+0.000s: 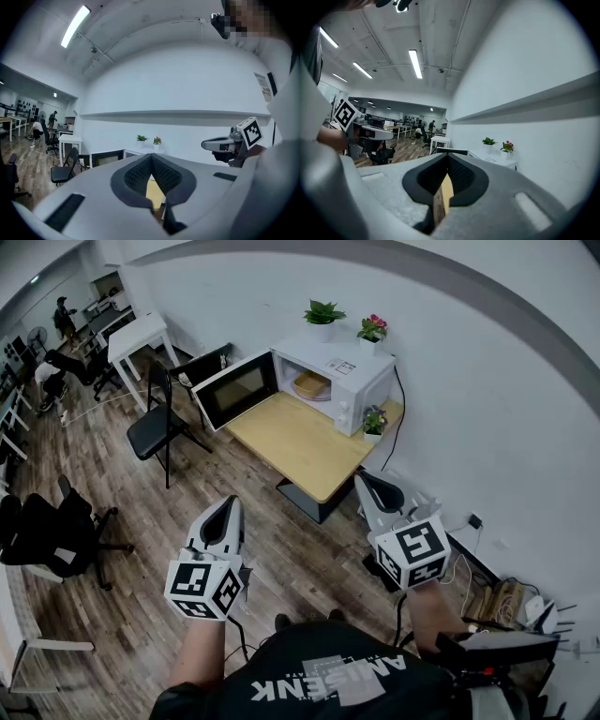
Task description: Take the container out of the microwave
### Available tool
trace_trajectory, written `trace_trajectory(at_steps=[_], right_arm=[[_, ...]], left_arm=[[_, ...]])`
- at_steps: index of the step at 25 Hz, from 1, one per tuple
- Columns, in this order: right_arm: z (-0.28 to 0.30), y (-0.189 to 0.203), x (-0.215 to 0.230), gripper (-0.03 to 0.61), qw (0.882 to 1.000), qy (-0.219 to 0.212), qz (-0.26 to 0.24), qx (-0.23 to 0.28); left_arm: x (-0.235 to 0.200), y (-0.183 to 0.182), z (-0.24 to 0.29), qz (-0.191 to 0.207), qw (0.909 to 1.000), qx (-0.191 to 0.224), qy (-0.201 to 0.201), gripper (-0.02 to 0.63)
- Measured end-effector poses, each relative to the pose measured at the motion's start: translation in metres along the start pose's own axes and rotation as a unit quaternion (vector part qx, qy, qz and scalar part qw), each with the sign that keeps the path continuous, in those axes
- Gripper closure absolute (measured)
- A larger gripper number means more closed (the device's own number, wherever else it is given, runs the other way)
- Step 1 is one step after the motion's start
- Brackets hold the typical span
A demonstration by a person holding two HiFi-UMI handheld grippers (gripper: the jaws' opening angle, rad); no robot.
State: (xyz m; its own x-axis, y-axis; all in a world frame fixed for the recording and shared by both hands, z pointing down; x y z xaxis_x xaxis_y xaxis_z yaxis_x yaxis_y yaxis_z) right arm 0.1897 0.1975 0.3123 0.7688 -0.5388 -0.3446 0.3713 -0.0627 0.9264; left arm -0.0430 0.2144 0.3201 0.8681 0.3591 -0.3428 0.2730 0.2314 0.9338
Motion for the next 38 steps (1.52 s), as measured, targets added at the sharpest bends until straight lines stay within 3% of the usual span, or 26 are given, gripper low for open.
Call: trace_trajectory(at_steps=[11,20,38], right_arm=[[0.006,-0.001,0.001,0.572,1.0,0.025,0.011,-0.006],[0.012,-0.006,-0.016,0.572,1.0,0.015,0.01,0.001],[0.032,-0.03,-0.067,0.572,0.999,0.043,-0.008,-0.016]], left_arm=[[-0.01,-0.005,-0.006,0.008,1.0,0.004,-0.004,0.612],[-0.026,-0.003,-0.014,0.021,0.9997,-0.007,-0.006,0.612],[-0.074,-0.012,-0.031,0.033,0.9986,-0.008,0.041,0.612]])
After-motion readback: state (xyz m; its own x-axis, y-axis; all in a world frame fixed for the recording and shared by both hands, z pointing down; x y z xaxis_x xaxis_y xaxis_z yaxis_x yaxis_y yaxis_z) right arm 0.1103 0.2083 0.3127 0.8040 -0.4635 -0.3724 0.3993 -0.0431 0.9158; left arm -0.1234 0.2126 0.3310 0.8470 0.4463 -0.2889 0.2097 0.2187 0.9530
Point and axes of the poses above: the fingertips, and each gripper's own axes: z forward along the fingers, x to its right, y out of its underside, the point moved 3 cm from there along -z, backward along the fingers, and after that the axes turned 14 degrees about -z, right-handed, at the moved point
